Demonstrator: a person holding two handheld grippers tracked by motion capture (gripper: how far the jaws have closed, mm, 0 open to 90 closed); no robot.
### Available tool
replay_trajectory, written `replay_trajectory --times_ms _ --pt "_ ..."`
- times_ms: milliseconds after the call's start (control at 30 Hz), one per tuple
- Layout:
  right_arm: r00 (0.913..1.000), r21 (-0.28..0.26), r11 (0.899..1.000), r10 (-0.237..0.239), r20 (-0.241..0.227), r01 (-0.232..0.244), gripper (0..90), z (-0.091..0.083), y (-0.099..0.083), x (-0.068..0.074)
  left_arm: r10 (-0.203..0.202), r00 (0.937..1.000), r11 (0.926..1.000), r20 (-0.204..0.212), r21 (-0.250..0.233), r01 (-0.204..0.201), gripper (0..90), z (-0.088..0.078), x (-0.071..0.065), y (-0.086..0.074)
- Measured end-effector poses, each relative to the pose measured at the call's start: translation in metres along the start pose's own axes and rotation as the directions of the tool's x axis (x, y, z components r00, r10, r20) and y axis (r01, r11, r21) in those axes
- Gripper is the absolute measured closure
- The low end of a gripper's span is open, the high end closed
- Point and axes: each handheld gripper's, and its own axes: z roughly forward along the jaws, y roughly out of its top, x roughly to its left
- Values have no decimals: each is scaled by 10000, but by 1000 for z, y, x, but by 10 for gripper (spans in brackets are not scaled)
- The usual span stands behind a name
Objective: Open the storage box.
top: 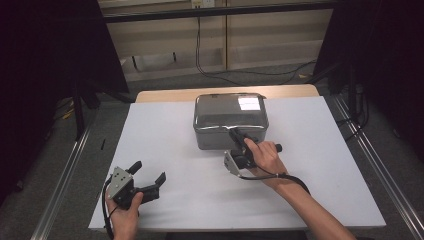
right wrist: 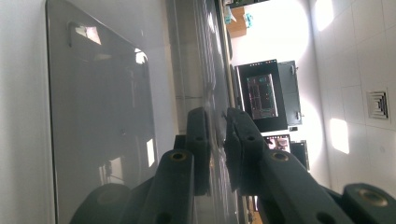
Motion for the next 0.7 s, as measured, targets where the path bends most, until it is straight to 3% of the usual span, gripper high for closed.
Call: replay_trajectory --times_ms 233,333,433,700 --pt "10000 -45 10000 -46 64 46 800 0 0 -1 540 9985 9985 -25 -72 -540 48 5 -3 3" --pt "10000 -44 10000 -32 88 33 801 0 0 -2 318 9990 9994 323 -158 -313 42 9 -5 7" --pt "9999 -57 9999 -86 114 86 801 0 0 -3 398 9977 9987 546 -339 -380 35 13 -7 13" --pt "9998 -123 9999 -80 162 82 805 0 0 -6 441 9950 9988 891 -230 -422 13 35 -12 22"
